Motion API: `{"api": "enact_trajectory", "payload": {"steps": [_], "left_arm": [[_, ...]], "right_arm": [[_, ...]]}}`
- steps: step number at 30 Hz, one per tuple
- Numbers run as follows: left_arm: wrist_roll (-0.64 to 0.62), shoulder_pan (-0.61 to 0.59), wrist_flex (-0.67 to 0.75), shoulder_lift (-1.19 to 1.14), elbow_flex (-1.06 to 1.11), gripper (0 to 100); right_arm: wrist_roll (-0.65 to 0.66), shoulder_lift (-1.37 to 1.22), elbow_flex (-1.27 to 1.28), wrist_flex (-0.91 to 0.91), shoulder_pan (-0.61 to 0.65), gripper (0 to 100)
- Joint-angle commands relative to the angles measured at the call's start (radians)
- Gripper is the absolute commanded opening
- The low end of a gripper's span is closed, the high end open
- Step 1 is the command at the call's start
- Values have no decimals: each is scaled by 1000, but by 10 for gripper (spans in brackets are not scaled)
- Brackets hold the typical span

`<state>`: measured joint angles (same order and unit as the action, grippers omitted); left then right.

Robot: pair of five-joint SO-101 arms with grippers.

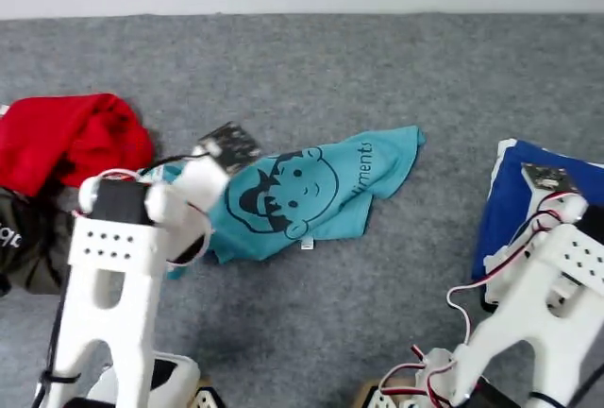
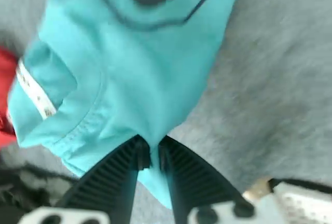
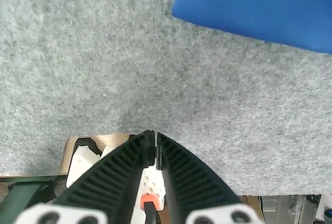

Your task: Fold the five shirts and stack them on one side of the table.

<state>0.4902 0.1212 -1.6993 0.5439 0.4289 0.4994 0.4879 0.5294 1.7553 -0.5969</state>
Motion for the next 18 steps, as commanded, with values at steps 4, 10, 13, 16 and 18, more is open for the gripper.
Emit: {"api": "enact_trajectory", "payload": {"steps": [4,10,13,16,18], "left_arm": [[-146,118,2,31,-255,13],[-186,-58,81,-44,-344,14],[-186,-199,138,-124,-381,14],[-186,-336,212,-219,-404,14],[-186,-416,267,-295,-412,14]], "right_arm": [[-9,33,-5,38,8,9],[-9,33,-9,38,10,9],[-11,33,-11,38,51,9],[-37,33,-11,38,166,9],[-97,33,-15,38,280,9]]}}
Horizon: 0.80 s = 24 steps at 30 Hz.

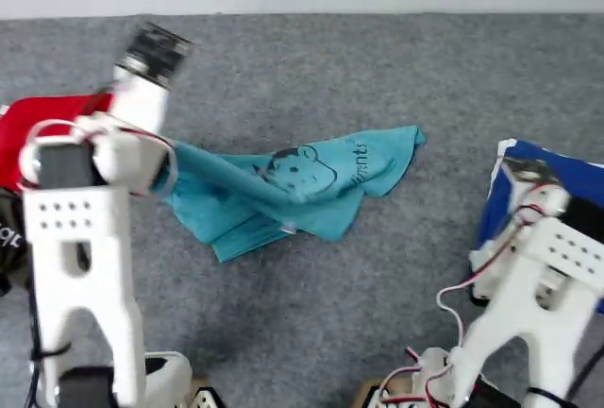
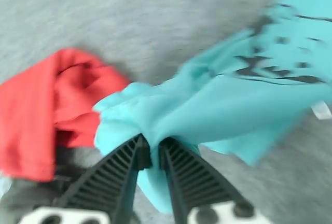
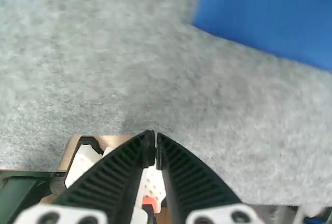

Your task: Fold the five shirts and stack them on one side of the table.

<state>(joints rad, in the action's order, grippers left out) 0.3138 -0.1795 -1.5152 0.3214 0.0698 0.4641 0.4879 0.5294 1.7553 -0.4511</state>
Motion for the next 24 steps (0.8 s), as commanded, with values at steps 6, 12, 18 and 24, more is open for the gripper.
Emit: {"api": "enact_trajectory", "payload": {"steps": [6,12,18,24], "left_arm": [[-9,-252,201,-330,-125,14],[-17,-296,204,-548,-266,14],[-64,-319,155,-620,-352,14],[-64,-324,153,-620,-352,14]], "right_arm": [[-250,22,-115,-7,578,9],[-285,-38,-135,-197,934,9],[-287,-274,-267,-217,1079,9],[-311,-535,-543,-208,1194,79]]}}
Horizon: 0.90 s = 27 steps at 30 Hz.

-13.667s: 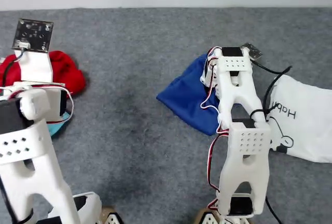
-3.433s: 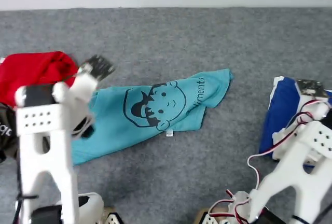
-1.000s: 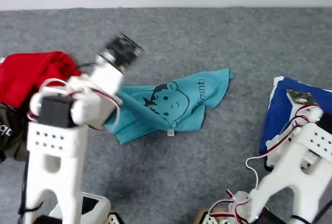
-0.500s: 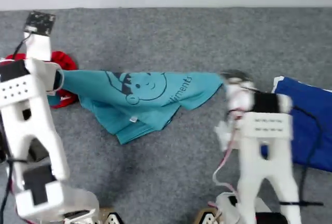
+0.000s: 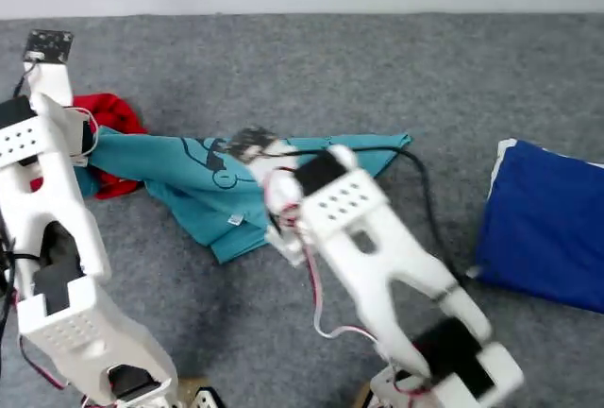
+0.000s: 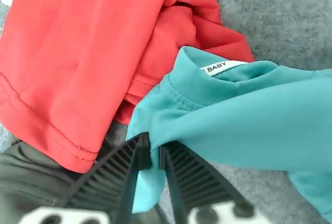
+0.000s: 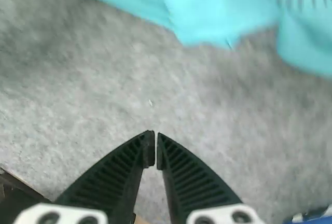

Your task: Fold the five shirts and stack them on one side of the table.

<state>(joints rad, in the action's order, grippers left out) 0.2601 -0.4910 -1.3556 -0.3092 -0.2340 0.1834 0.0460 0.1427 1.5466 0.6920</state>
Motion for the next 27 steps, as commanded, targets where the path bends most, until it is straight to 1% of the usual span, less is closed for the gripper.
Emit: {"api": "enact_trajectory", "payload": {"steps": [1,3,5,8,13,21,27], "left_arm": [[-11,-20,-6,11,-48,14],[-11,-35,-6,11,-51,14],[-11,-57,-6,11,-51,14],[-11,-89,-6,3,-51,14],[-11,-135,-6,3,-51,14],[-6,-144,-6,2,-48,14],[-6,-144,-6,2,-47,14]], "right_arm": [[-58,-137,-195,1,71,108],[-98,-223,-273,1,110,156],[-109,-298,-339,1,156,185],[-114,-404,-427,1,217,191],[-114,-567,-546,-7,266,191],[-107,-742,-712,1,265,191],[-104,-737,-809,90,231,191]]}}
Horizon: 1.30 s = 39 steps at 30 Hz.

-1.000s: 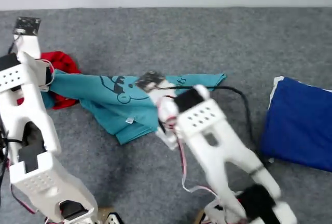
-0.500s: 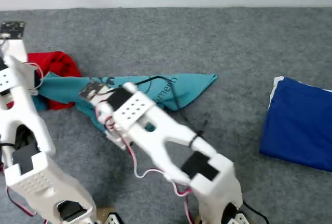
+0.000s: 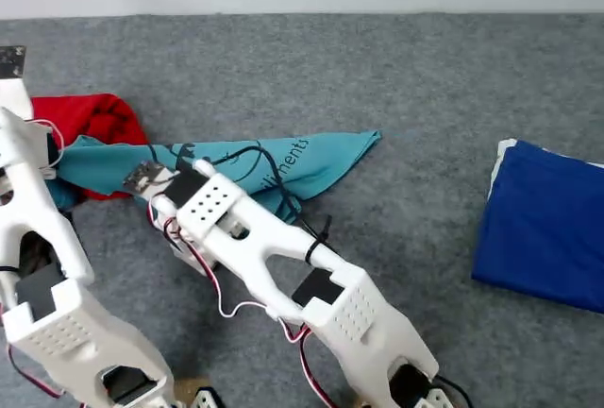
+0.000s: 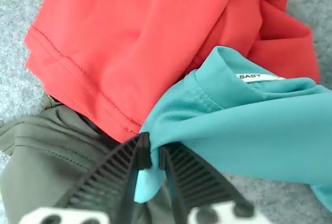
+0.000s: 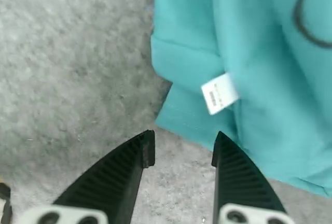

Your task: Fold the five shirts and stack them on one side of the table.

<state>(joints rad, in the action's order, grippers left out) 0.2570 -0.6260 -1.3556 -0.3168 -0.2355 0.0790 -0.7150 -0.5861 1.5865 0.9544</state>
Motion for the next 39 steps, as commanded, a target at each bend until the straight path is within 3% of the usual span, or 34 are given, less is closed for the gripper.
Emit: {"api": "enact_trajectory", "payload": {"steps": [1,9,15,27,33,39], "left_arm": [[-3,-9,-6,9,-45,14],[-3,-5,-6,8,-45,14],[-3,-5,-6,8,-44,14],[-3,-3,2,8,4,14],[-3,-3,-2,9,4,14],[-2,9,-15,18,1,14]], "right_arm": [[0,27,-95,67,-39,191],[112,12,-160,84,-145,191],[121,-61,-160,58,-199,191],[121,-156,-160,-15,-170,188],[157,-148,-163,8,-193,15],[189,-90,-236,94,-274,9]]}}
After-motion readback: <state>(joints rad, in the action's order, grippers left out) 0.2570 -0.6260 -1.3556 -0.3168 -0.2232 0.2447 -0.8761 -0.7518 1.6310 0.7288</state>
